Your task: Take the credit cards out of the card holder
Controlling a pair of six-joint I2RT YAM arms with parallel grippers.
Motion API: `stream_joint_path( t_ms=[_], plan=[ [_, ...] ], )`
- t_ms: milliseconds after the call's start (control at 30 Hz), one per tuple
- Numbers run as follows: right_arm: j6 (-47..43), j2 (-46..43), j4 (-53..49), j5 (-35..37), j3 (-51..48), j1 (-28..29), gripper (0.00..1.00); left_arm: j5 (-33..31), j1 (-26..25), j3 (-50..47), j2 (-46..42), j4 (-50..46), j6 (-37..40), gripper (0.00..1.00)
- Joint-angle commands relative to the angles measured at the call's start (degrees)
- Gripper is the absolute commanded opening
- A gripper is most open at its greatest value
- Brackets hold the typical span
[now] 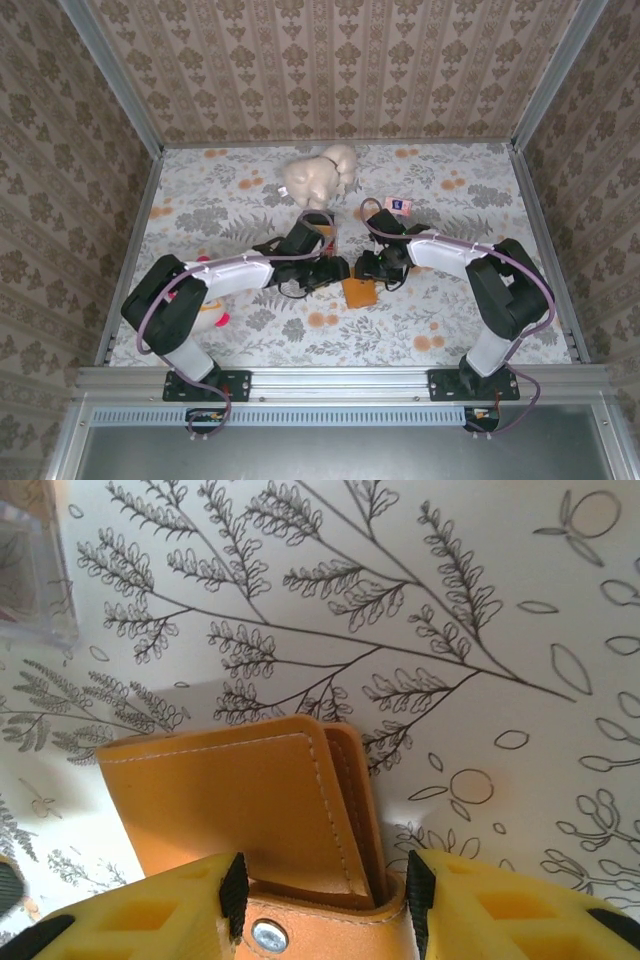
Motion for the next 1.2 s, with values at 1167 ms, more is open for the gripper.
stream_joint_path(
  t_ms=[1167],
  plan=[
    [4.6, 1.2, 4.7, -7.6, -3.9, 0.5, 0.44, 4.2, 0.6, -3.2, 7.4, 11.1, -5.7, 0.37]
  ],
)
